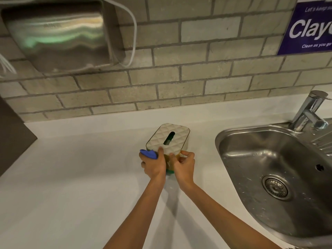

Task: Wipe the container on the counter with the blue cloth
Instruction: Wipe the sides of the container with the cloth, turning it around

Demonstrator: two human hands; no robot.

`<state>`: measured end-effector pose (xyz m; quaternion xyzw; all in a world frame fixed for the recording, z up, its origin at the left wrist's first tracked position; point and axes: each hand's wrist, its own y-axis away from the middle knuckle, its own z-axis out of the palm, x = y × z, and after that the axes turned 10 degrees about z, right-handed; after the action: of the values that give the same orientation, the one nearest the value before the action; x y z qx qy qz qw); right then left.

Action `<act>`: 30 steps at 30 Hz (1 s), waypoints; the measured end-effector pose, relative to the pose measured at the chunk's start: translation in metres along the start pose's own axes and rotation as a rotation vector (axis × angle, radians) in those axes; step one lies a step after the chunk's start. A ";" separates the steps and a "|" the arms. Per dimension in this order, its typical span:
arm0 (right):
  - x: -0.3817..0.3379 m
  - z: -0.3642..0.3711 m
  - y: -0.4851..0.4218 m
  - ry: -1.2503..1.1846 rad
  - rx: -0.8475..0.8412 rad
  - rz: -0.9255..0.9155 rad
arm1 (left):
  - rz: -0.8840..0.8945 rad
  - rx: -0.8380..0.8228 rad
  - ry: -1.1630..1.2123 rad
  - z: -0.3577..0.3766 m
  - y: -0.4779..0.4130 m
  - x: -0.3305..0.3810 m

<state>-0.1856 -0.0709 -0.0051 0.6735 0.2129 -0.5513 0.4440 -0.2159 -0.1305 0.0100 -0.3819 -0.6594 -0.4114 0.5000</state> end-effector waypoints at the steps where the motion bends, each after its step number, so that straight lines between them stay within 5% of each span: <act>1: 0.001 0.001 0.002 -0.015 -0.006 -0.010 | -0.005 -0.005 0.021 0.001 0.000 -0.001; 8: 0.002 0.015 0.013 -0.050 -0.094 0.017 | -0.014 -0.093 0.103 0.007 -0.004 -0.006; 17: -0.022 -0.041 -0.054 0.001 0.146 0.000 | 0.023 -0.172 -0.030 0.000 -0.048 0.003; 24: -0.019 -0.045 -0.077 0.099 -0.047 -0.016 | 0.119 -0.118 -0.061 -0.002 -0.066 0.000; 30: -0.020 -0.039 -0.076 0.118 -0.025 -0.056 | 0.148 -0.036 -0.084 0.000 -0.057 0.004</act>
<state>-0.2295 0.0051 -0.0139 0.6930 0.2643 -0.5201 0.4236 -0.2690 -0.1511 0.0045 -0.4552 -0.6424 -0.3688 0.4941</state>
